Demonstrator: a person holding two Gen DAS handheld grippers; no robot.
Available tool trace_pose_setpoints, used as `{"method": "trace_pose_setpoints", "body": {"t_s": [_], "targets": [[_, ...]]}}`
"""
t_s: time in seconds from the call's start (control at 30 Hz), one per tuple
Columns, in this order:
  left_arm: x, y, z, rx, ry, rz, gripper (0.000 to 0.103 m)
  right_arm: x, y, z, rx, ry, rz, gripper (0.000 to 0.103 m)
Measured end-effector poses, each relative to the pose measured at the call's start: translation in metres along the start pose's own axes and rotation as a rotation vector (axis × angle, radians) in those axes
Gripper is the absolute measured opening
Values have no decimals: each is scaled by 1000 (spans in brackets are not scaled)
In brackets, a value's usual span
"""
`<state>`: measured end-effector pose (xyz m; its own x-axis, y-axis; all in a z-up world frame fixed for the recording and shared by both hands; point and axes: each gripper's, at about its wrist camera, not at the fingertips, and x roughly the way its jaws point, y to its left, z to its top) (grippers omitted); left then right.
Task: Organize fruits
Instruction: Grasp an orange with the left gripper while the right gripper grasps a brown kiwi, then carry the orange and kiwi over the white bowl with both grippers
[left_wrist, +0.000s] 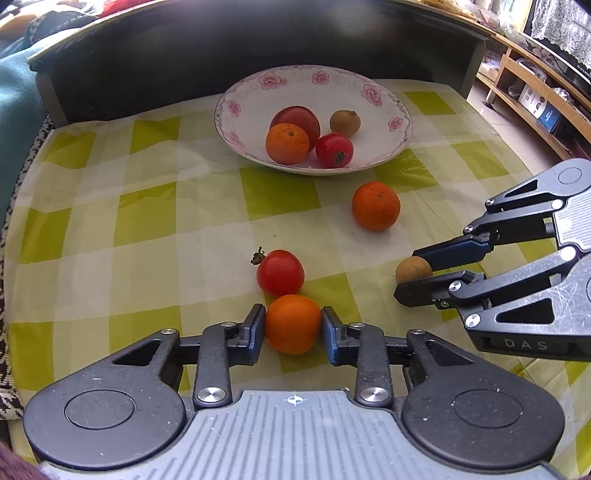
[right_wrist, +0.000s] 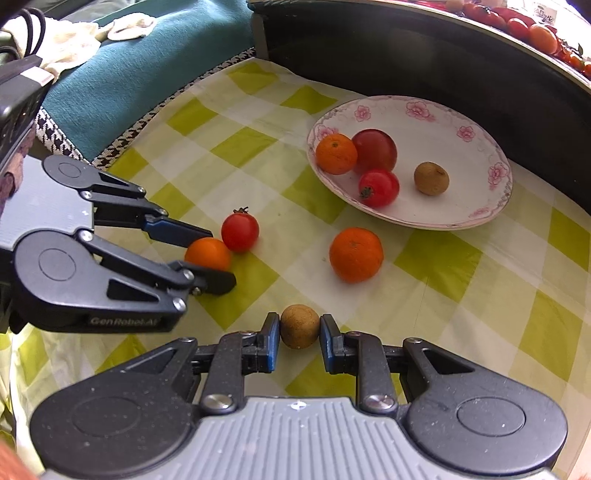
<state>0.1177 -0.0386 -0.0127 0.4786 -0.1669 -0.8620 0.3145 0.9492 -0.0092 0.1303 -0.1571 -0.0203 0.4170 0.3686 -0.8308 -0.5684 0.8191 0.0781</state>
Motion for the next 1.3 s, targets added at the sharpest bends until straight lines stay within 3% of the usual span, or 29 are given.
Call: {"method": "trace_pose_setpoints", "body": {"t_s": [0.6, 0.7, 0.8, 1.07, 1.2, 1.3], "targets": [[-5, -11, -14, 83, -6, -9, 44, 4, 15, -2, -90, 10, 13, 27], [-5, -10, -14, 85, -6, -2, 50, 4, 15, -3, -90, 6, 12, 28], [-4, -10, -16, 91, 9, 0, 68, 4, 16, -3, -95, 7, 16, 29], [-4, -9, -17, 83, 0, -4, 66, 4, 16, -2, -95, 6, 14, 32], [-5, -9, -17, 81, -6, -16, 50, 4, 16, -1, -99, -2, 11, 33], [-6, -11, -16, 80, -9, -18, 44, 6, 18, 1, -106, -8, 11, 32]]}}
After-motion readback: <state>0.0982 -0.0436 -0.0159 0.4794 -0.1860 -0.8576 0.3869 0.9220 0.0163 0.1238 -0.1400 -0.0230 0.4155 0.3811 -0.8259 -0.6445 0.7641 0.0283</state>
